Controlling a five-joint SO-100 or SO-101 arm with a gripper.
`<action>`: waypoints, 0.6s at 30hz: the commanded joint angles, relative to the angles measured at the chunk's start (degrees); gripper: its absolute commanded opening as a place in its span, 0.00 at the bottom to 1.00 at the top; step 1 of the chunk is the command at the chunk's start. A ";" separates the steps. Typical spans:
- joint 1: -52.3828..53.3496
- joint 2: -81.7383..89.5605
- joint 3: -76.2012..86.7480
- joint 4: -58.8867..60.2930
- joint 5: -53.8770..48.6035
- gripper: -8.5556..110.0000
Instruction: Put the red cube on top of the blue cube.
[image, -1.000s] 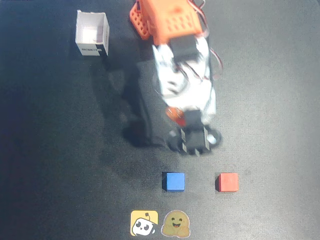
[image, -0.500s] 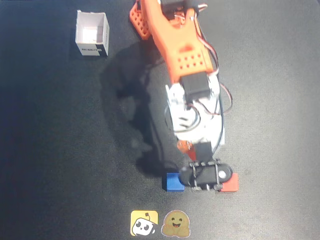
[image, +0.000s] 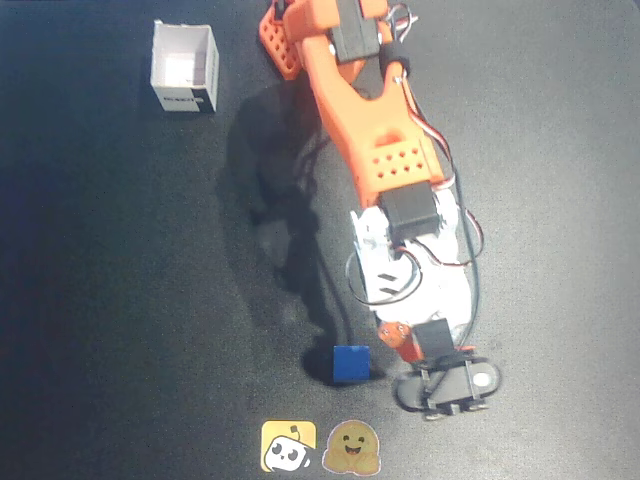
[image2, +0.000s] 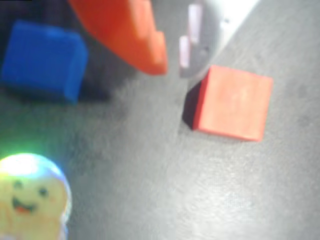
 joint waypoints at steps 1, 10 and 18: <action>-0.79 -0.09 -4.39 -0.62 -3.43 0.08; -3.25 0.97 -2.37 0.00 -0.79 0.08; -4.75 3.69 4.66 -0.44 8.53 0.08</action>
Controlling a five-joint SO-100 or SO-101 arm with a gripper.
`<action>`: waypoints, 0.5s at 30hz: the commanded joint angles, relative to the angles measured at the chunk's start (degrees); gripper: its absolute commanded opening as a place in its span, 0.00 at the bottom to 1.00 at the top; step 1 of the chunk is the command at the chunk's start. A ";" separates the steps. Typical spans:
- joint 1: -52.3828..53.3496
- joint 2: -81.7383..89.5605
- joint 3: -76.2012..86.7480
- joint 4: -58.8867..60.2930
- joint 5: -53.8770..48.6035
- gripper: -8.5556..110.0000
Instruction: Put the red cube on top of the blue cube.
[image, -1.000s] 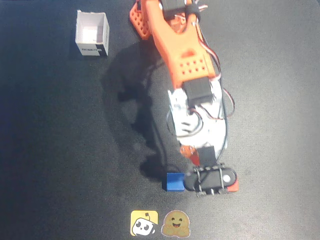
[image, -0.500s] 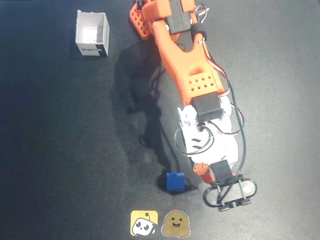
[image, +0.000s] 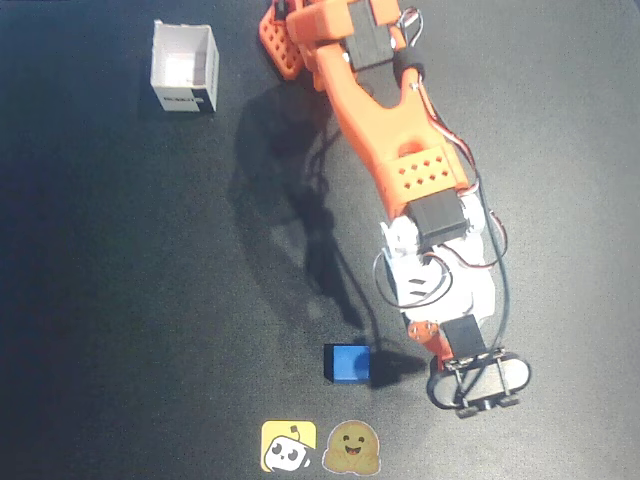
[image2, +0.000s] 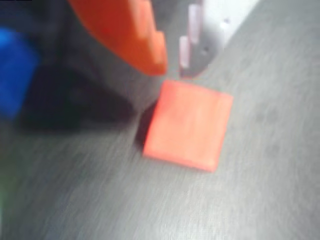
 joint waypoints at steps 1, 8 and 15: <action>-0.70 5.10 0.62 -0.53 3.60 0.08; -2.72 6.94 4.83 -3.34 9.23 0.08; -4.31 7.47 6.33 -6.15 10.81 0.19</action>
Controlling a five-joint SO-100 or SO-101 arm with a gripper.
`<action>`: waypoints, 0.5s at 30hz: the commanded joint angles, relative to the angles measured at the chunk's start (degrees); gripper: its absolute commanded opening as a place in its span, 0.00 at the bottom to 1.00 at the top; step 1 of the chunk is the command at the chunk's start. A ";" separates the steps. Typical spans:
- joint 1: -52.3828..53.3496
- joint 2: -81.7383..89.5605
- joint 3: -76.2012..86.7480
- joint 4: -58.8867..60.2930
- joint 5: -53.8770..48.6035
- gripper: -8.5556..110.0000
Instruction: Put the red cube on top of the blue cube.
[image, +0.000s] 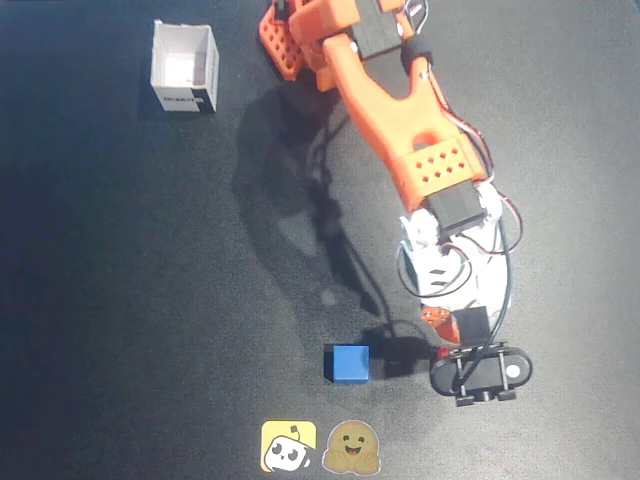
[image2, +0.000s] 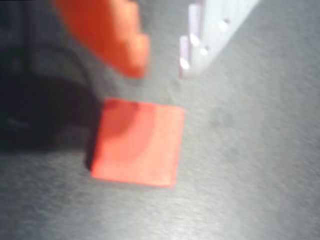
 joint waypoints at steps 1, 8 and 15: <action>-0.79 4.75 0.09 -1.85 0.62 0.20; -1.23 4.13 2.90 -6.59 1.49 0.29; -1.49 1.23 2.90 -10.46 3.69 0.29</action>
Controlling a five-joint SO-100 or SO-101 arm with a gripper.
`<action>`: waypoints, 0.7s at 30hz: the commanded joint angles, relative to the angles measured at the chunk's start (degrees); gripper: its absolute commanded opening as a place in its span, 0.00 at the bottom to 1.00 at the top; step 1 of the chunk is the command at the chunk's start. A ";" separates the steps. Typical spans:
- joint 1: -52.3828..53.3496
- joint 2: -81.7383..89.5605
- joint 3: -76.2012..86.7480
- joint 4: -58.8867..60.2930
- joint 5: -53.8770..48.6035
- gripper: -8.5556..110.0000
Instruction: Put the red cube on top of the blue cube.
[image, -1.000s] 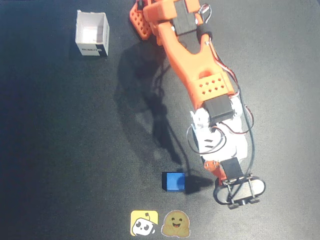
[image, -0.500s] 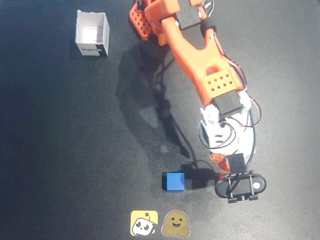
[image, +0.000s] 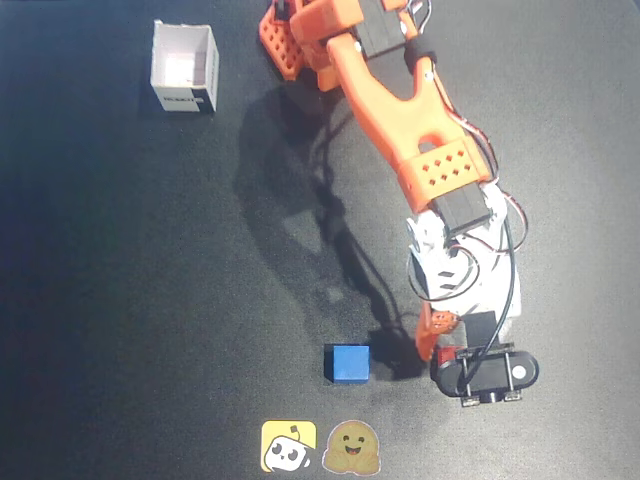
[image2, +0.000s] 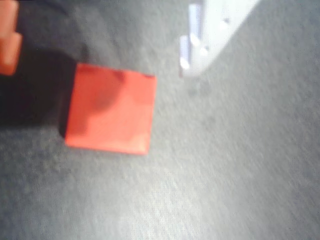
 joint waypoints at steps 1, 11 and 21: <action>-0.62 0.62 -0.44 -2.90 0.97 0.29; -0.79 -4.39 -1.05 -5.80 0.26 0.28; -0.35 -7.56 -0.44 -7.82 0.35 0.28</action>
